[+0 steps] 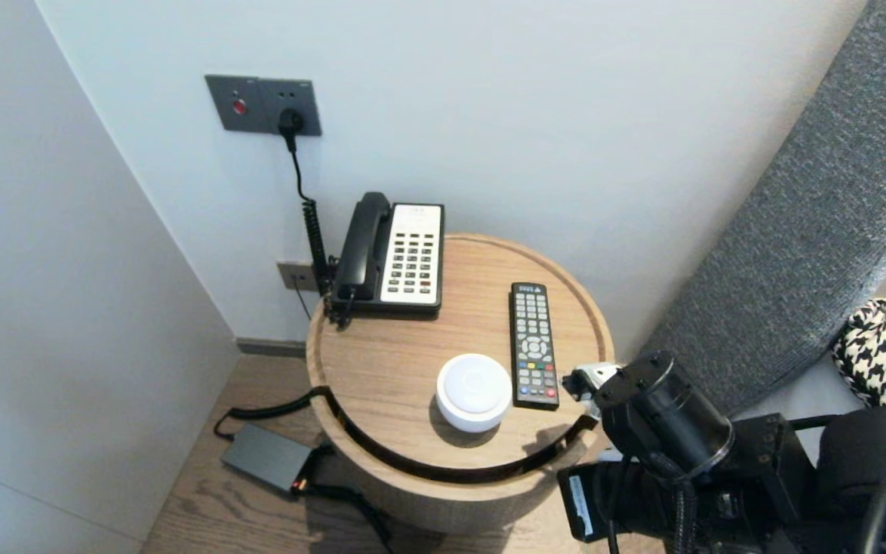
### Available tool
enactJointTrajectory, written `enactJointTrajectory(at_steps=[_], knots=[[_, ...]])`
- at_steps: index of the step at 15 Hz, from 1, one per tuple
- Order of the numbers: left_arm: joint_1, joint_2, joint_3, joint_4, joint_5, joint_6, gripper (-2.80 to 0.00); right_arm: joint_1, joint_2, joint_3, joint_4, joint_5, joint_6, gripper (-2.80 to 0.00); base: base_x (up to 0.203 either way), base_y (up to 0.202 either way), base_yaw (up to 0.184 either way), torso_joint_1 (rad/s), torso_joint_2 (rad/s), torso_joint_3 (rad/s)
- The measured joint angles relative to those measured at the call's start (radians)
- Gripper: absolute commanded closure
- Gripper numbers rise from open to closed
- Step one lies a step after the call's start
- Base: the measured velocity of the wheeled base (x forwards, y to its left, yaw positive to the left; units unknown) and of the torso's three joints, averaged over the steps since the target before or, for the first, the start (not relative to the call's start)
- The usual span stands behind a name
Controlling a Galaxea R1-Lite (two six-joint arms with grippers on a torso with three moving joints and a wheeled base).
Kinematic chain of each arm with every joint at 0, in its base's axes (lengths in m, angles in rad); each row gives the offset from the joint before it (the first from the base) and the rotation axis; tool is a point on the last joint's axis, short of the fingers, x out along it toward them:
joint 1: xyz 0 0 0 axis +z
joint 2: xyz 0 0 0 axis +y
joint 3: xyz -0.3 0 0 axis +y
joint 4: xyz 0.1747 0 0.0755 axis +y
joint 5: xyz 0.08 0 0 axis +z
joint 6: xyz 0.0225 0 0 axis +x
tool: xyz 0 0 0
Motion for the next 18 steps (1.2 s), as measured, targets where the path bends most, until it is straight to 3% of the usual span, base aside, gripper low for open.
enactJointTrajectory(at_steps=[8, 12, 18], knots=[[0.000, 0.000, 0.000, 0.000, 0.000, 0.000, 0.00, -0.060, 0.039, -0.037, 0.003, 0.004, 0.002, 0.00, 0.000, 0.000, 0.000, 0.000, 0.00, 0.000], [0.000, 0.000, 0.000, 0.000, 0.000, 0.000, 0.00, -0.094, 0.007, 0.011, 0.000, 0.001, -0.004, 0.00, 0.000, 0.000, 0.000, 0.000, 0.00, 0.000], [0.000, 0.000, 0.000, 0.000, 0.000, 0.000, 0.00, -0.348, -0.204, 0.198, 0.006, 0.087, -0.168, 0.00, 0.000, 0.000, 0.000, 0.000, 0.00, 0.000]])
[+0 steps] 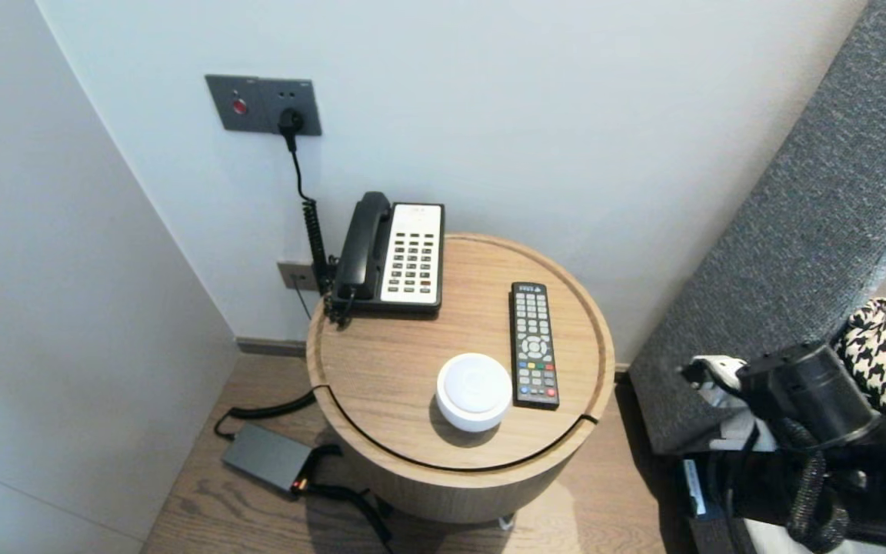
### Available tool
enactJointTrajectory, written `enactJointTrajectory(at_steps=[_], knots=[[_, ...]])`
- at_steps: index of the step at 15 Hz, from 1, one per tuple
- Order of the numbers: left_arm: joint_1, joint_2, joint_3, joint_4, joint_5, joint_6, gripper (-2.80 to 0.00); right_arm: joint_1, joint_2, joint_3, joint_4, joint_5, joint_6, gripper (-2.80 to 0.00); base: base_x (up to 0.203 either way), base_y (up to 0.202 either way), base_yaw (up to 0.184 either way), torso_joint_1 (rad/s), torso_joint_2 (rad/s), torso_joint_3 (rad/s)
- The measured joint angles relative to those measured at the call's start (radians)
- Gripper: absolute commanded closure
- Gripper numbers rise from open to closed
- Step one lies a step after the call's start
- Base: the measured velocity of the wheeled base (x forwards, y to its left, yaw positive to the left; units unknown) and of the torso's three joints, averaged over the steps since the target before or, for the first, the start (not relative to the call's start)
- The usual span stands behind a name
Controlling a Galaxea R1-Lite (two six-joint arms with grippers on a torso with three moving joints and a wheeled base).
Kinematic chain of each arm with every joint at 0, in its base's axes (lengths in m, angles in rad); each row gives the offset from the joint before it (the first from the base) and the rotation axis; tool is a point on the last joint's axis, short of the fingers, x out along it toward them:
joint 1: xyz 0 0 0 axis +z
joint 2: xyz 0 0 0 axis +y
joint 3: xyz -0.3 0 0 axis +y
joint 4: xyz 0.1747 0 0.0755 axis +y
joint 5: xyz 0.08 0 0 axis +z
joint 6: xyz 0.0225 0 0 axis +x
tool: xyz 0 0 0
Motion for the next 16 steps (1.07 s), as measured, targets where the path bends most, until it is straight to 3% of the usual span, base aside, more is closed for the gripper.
enactJointTrajectory(at_steps=[3, 13, 16], knots=[[-0.001, 0.000, 0.000, 0.000, 0.000, 0.000, 0.00, -0.091, -0.159, 0.092, -0.006, 0.049, -0.083, 0.00, 0.000, 0.000, 0.000, 0.000, 0.00, 0.000], [0.000, 0.000, 0.000, 0.000, 0.000, 0.000, 0.00, -0.271, -0.758, 0.461, -0.002, 0.106, -0.345, 0.00, 0.000, 0.000, 0.000, 0.000, 0.00, 0.000], [-0.001, 0.000, 0.000, 0.000, -0.001, 0.000, 0.00, -0.331, -0.902, 0.548, -0.003, 0.138, -0.375, 0.00, 0.000, 0.000, 0.000, 0.000, 0.00, 0.000]])
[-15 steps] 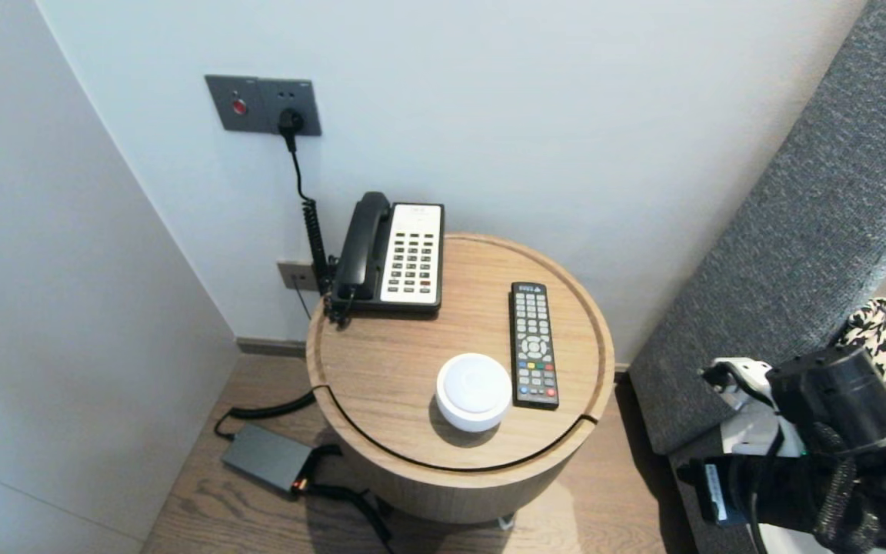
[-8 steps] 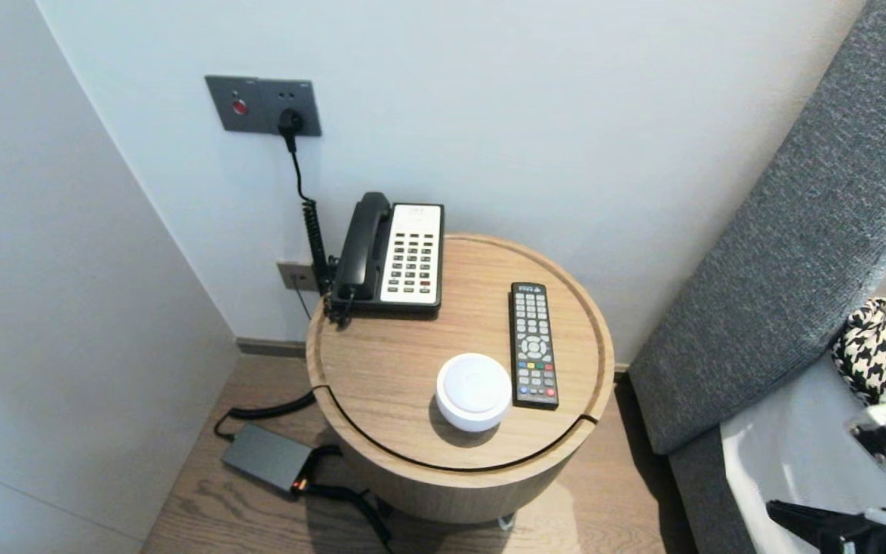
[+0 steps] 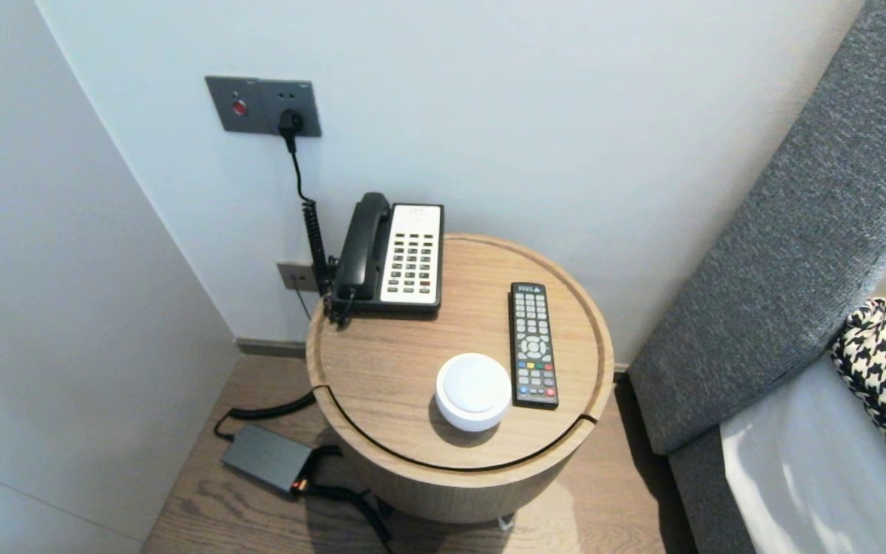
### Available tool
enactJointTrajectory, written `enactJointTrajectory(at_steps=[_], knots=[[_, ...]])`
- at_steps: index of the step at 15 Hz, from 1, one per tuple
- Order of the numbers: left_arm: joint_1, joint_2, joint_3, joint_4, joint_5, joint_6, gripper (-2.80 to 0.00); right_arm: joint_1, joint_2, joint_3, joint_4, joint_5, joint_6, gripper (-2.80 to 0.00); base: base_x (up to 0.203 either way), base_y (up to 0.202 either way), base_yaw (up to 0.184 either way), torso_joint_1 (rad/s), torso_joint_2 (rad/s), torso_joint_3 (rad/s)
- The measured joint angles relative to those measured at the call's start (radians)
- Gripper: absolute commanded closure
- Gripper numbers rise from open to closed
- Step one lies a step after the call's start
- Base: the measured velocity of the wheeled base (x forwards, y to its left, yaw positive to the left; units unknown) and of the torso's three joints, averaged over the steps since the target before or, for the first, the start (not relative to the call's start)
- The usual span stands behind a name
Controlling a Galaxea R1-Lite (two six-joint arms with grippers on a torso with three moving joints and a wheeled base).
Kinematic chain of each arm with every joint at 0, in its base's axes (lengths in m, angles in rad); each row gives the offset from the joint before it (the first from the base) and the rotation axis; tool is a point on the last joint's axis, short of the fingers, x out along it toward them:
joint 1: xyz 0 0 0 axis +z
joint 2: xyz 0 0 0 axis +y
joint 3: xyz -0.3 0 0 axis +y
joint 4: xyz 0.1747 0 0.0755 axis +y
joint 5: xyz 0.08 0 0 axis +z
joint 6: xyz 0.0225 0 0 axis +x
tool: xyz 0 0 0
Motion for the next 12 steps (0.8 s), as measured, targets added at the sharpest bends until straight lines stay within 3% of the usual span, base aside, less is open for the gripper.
enactJointTrajectory(at_steps=[12], knots=[[0.000, 0.000, 0.000, 0.000, 0.000, 0.000, 0.00, -0.088, -0.357, 0.039, 0.000, -0.017, -0.005, 0.00, 0.000, 0.000, 0.000, 0.000, 0.00, 0.000]])
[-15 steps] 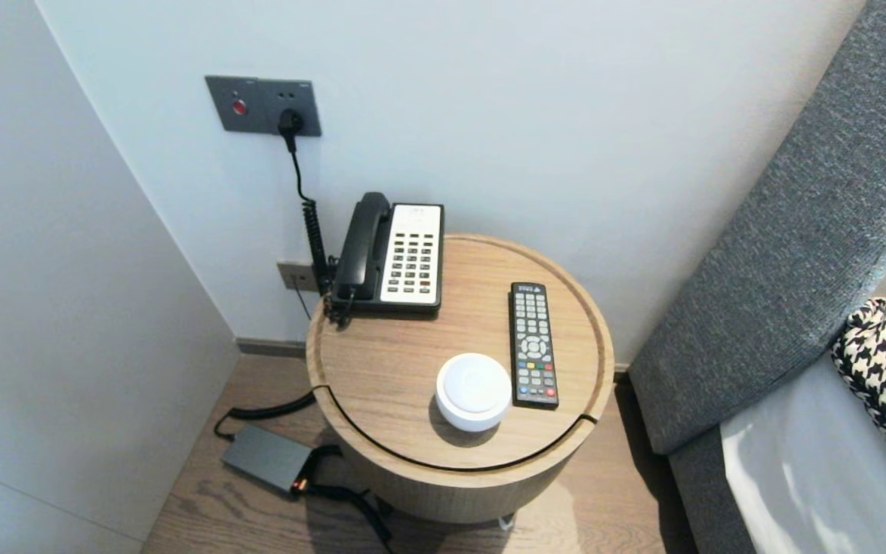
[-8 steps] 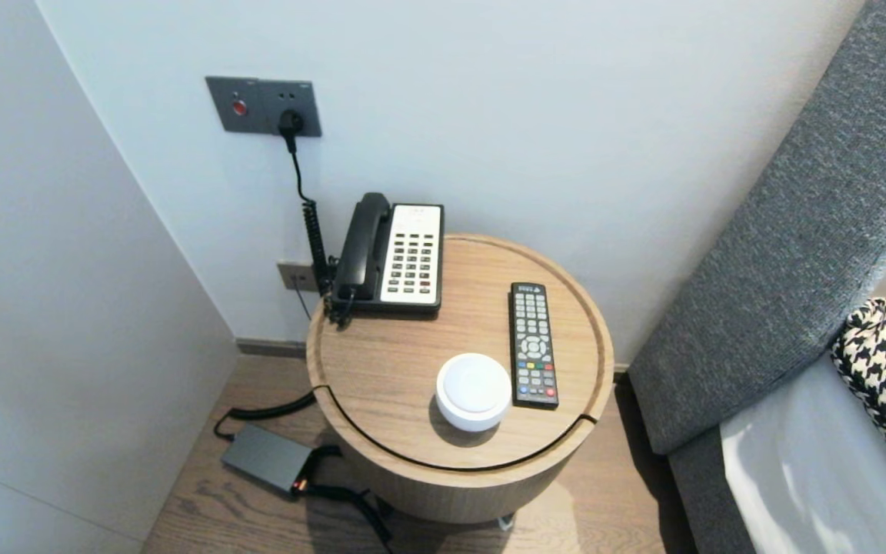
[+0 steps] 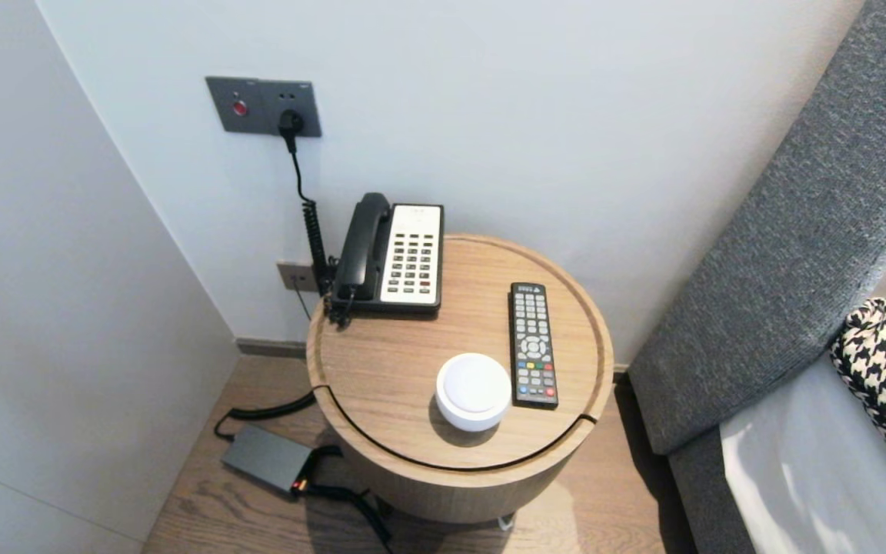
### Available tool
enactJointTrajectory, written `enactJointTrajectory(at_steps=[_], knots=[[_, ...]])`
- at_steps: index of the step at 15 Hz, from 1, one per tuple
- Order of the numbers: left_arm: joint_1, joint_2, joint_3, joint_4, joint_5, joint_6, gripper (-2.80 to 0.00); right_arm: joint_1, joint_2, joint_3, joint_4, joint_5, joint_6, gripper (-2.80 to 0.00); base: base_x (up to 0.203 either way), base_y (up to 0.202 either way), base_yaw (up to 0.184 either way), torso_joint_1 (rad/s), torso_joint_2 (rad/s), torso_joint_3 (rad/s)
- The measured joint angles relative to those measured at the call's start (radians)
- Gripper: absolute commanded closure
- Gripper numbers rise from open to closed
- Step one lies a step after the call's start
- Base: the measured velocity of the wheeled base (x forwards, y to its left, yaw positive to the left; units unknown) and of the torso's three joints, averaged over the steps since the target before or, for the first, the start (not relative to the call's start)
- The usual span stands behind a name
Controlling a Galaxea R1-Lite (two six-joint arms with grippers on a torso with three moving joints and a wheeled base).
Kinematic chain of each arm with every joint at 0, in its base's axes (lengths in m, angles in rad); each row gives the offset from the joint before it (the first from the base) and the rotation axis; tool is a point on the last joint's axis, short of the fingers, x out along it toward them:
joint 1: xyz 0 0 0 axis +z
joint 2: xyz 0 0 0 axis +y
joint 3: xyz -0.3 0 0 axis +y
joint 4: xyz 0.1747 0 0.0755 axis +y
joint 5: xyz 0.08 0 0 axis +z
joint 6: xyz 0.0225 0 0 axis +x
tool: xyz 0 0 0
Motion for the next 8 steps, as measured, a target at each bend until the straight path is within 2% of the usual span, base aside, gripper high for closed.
enactJointTrajectory(at_steps=[8], knots=[[0.000, 0.000, 0.000, 0.000, 0.000, 0.000, 0.00, -0.013, -0.172, 0.000, 0.001, -0.003, 0.012, 0.00, 0.000, 0.000, 0.000, 0.000, 0.00, 0.000]])
